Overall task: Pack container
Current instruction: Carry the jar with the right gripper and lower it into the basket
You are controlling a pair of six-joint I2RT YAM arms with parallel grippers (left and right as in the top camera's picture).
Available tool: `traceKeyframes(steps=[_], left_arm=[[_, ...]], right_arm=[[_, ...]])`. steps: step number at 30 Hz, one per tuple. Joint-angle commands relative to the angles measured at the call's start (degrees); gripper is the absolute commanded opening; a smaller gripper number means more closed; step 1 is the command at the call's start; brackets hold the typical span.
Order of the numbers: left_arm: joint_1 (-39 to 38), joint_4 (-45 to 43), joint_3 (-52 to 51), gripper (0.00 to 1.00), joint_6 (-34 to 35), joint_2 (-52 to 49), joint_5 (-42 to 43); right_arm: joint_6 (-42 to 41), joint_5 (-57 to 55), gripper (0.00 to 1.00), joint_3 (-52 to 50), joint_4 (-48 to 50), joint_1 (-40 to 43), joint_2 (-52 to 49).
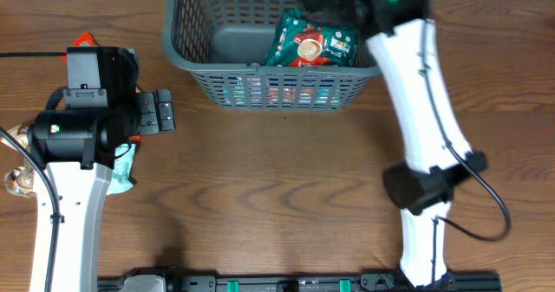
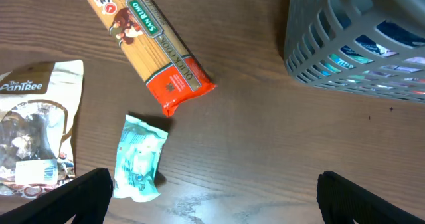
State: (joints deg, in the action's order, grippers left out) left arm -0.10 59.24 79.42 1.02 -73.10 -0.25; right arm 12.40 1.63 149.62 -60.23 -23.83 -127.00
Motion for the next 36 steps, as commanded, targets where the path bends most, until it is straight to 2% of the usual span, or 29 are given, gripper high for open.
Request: traceKeyframes(steps=[1,13,20,28,29,32,33,35,36], left_arm=[[0.2,0.3,0.6,0.99,-1.0,-0.3,-0.4],[0.2,0.8,0.6,0.98,-1.0,-0.3,-0.4],[0.2,1.2,0.6,0.98,-1.0,-0.3,-0.4],[0.2,2.0,0.6,0.98,-1.0,-0.3,-0.4],[0.2,2.0,0.6,0.99,-1.0,-0.3,-0.4],[0.2,2.0,0.6,0.99,-1.0,-0.3,-0.4],[0.2,2.0,0.6,0.99,-1.0,-0.3,-0.4],[0.2,2.0,0.6,0.98,-1.0,-0.3,-0.4],[0.2,2.0,0.6,0.99,-1.0,-0.3,-0.4]], right_arm=[[3.1,4.0,0.01,1.0,0.3,-1.2,-4.6],[2.4,6.8,0.01,1.0,2.1,-4.1,-15.7],[1.8,6.8,0.01,0.6,8.9,-4.9,-16.7],[1.8,5.1,0.03,0.0,7.6,-4.5,-16.7],[1.8,4.4,0.07,-0.3,7.1,-4.3,-16.7],[1.8,4.2,0.4,-1.2,5.2,-4.1,-16.7],[1.8,4.2,0.47,-1.4,4.7,-4.0,-16.7],[1.8,4.2,0.68,-1.4,4.0,-3.8,-16.7],[1.8,4.2,0.72,-1.4,3.8,-3.7,-16.7]])
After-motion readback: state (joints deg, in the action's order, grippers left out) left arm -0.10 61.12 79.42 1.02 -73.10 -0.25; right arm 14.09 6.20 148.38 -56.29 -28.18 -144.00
